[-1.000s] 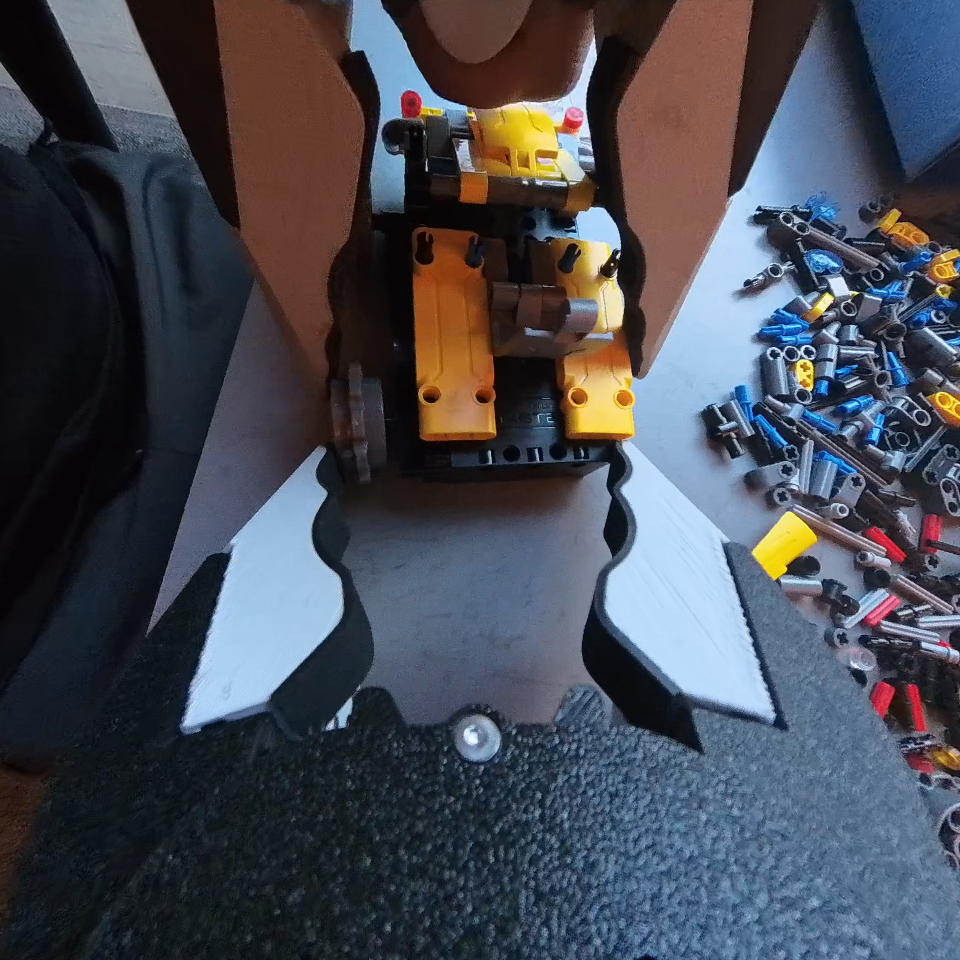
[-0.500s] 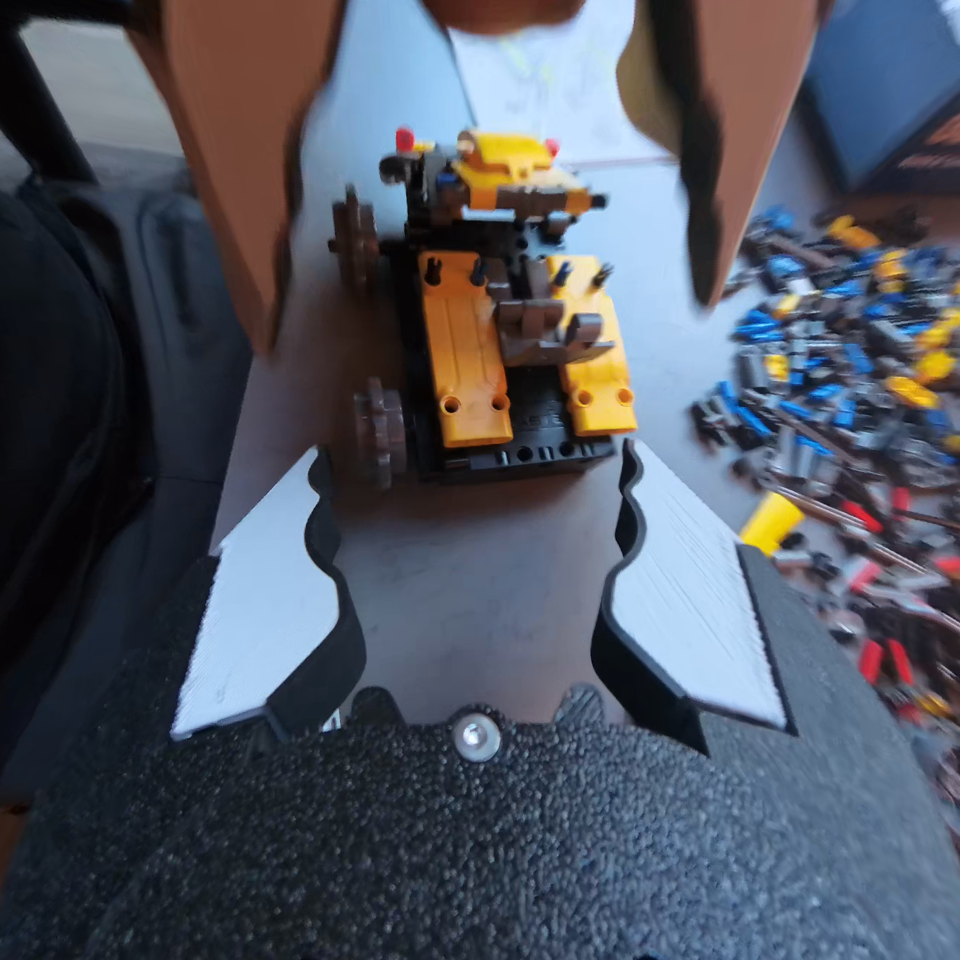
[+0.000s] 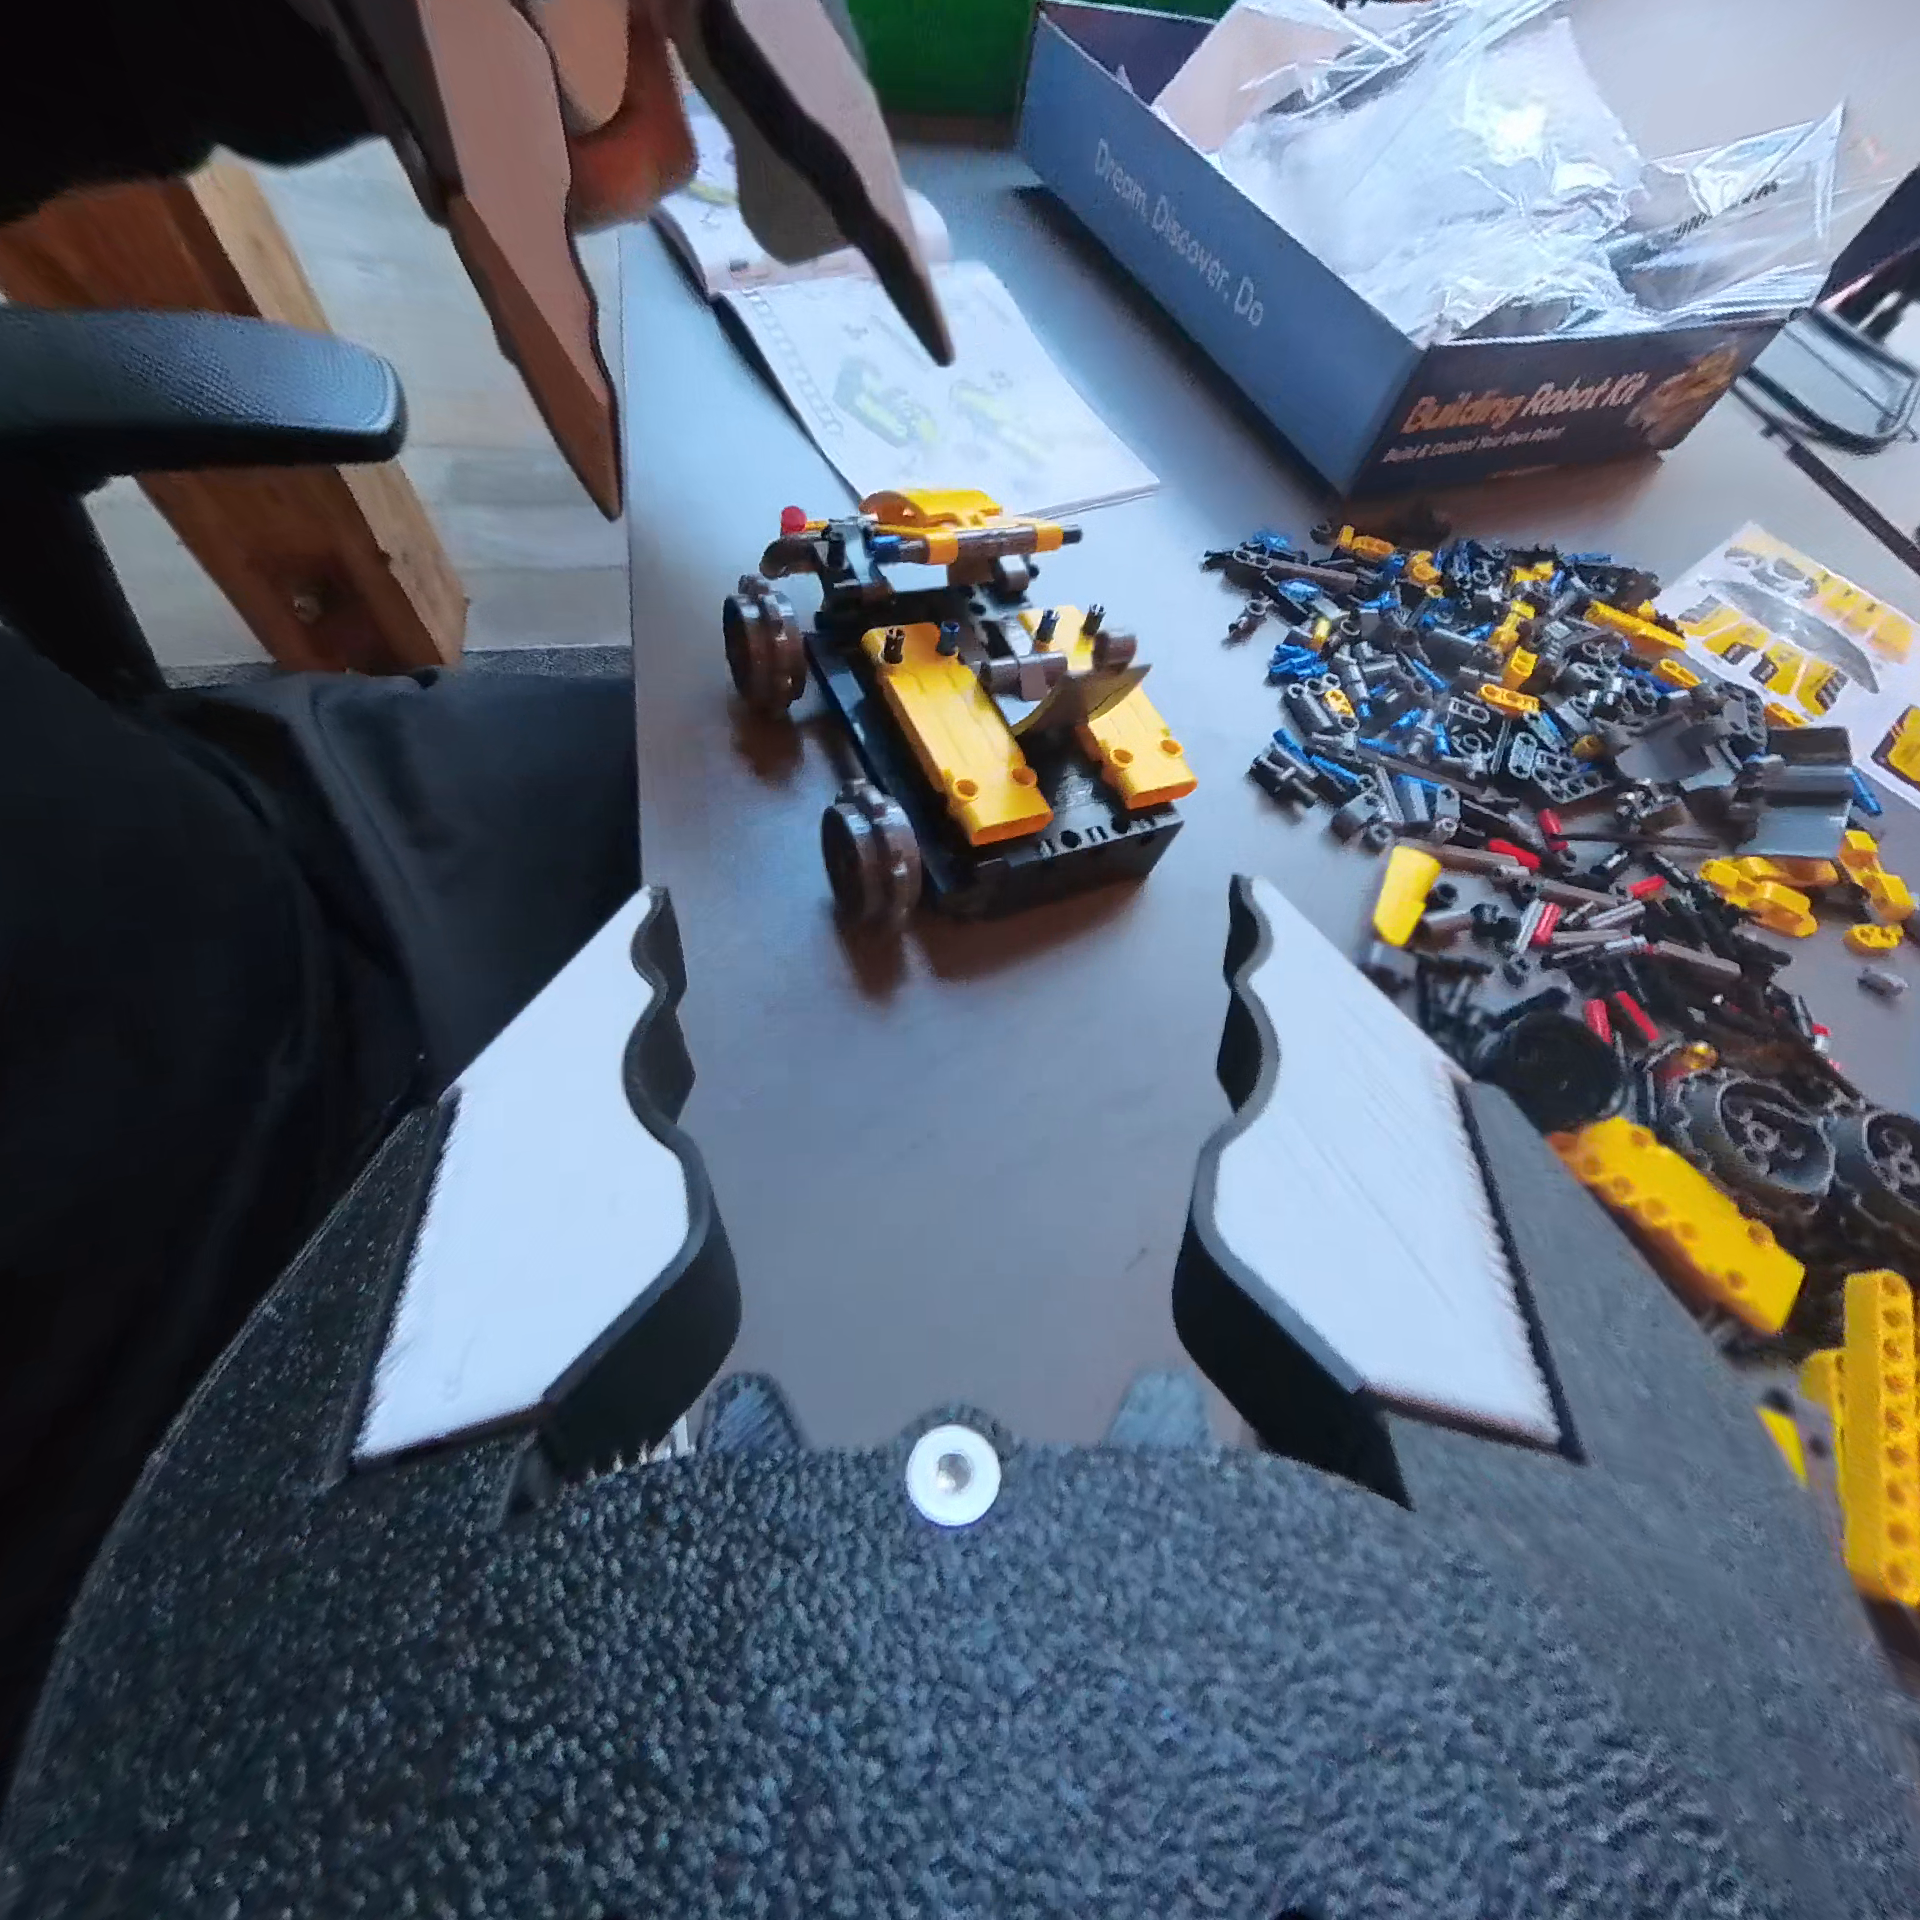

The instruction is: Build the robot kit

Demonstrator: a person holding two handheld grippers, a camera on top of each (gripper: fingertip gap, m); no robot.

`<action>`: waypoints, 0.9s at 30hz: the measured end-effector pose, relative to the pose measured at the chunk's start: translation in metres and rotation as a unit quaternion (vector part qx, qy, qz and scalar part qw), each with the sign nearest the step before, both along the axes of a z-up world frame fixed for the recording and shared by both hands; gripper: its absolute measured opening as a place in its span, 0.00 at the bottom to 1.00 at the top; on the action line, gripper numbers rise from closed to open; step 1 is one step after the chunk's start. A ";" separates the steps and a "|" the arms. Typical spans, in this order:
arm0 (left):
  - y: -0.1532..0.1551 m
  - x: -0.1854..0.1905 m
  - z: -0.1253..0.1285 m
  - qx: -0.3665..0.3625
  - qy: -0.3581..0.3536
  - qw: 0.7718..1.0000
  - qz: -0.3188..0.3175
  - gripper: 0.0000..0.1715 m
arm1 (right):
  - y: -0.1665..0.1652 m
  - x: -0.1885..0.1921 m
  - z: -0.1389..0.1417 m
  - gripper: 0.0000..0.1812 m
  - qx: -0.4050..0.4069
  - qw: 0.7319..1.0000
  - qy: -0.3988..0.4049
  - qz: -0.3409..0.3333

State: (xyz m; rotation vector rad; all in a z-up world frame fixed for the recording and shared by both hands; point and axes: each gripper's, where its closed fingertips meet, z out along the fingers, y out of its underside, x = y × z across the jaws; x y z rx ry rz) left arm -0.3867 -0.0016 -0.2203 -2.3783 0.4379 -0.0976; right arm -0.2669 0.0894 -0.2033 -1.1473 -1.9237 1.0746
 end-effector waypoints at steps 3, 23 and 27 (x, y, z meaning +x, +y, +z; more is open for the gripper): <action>-0.007 -0.004 -0.009 0.023 -0.007 0.999 0.030 0.67 | -0.002 0.009 -0.005 0.56 -0.019 1.000 -0.006 -0.014; -0.051 -0.028 0.001 0.255 -0.015 0.951 0.177 0.58 | 0.021 0.002 0.034 0.41 0.046 0.965 0.199 -0.163; -0.051 -0.021 0.005 0.282 -0.034 0.943 0.173 0.54 | 0.035 0.014 0.055 0.31 0.054 0.933 0.284 -0.216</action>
